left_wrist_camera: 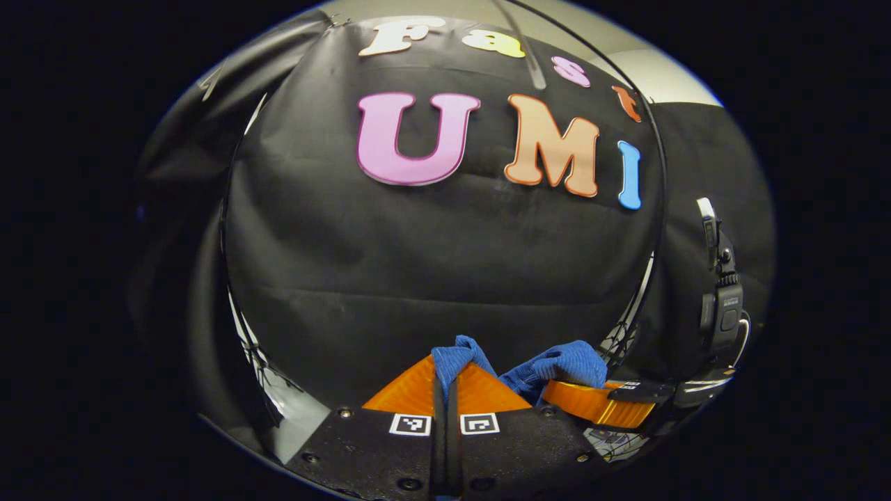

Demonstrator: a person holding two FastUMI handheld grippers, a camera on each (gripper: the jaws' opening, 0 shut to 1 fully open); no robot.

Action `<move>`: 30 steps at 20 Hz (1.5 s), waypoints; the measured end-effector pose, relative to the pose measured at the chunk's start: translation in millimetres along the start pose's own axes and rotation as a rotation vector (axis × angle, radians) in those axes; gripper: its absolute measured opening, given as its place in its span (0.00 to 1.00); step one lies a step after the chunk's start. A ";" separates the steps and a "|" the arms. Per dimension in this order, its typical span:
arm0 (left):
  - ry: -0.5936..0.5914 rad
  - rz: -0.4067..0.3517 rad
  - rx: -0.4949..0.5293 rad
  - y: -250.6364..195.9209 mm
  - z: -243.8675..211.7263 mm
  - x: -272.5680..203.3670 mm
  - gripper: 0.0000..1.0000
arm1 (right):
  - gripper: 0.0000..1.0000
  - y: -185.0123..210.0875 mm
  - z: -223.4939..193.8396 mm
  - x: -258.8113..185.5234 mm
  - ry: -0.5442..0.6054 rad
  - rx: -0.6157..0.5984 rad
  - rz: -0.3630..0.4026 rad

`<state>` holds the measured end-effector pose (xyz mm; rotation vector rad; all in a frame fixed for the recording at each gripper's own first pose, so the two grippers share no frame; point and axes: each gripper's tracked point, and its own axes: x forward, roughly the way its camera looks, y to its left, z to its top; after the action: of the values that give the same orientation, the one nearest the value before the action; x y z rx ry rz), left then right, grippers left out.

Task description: Grasp the clothes on the hanger with both hands and then place them into the laundry hamper below.

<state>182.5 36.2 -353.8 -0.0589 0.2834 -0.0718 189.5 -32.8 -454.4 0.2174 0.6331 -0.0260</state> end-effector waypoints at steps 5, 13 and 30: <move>0.191 0.029 0.008 23.5 -83.1 23.5 0.01 | 0.03 -27.9 -53.9 24.5 0.121 -0.085 -0.087; 0.459 0.050 -0.003 36.5 -184.8 33.5 0.02 | 0.04 -67.1 -137.6 57.3 0.271 -0.074 -0.204; 0.715 0.052 -0.020 28.9 -237.3 1.7 0.64 | 0.28 -81.1 -153.4 33.0 0.305 -0.036 -0.284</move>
<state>119.3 53.4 -583.7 -0.0441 0.9998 -0.0361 119.1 -78.6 -609.9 0.0955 0.9644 -0.2588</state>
